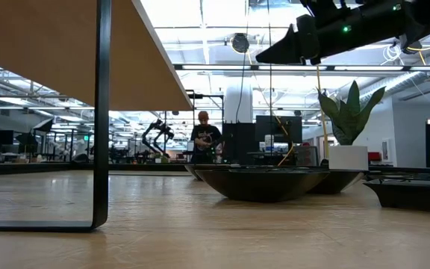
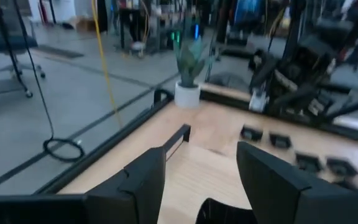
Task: Pick & Place Mini shaped plates
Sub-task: Put the square plate on the shelf
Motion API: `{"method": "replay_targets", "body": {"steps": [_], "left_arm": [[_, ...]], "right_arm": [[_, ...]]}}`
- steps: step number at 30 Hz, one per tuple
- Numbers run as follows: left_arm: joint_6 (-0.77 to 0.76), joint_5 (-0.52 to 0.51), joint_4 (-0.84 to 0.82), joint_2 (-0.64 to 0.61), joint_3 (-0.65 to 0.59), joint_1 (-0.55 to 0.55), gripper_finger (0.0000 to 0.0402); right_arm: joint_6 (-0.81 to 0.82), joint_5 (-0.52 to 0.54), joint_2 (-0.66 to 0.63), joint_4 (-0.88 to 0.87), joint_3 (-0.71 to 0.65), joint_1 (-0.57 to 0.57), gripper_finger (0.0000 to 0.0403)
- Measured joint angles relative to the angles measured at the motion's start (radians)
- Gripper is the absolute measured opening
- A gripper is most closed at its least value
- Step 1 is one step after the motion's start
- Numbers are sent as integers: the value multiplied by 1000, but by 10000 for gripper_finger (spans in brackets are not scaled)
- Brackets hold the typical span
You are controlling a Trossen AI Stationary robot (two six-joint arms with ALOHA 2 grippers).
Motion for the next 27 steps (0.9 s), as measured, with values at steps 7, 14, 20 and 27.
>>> {"method": "replay_targets", "body": {"steps": [7,14,20,27], "left_arm": [[-95,58,47,-113,-144,1,202],[-44,117,15,-180,-159,0,202],[-59,124,-36,-276,-159,-1,202],[-62,117,-67,-339,-181,1,202]], "right_arm": [[2,0,-4,-6,0,48,247],[84,16,-80,-47,0,152,247],[165,217,-207,-281,26,282,247],[590,247,-167,-1020,277,351,243]]}}
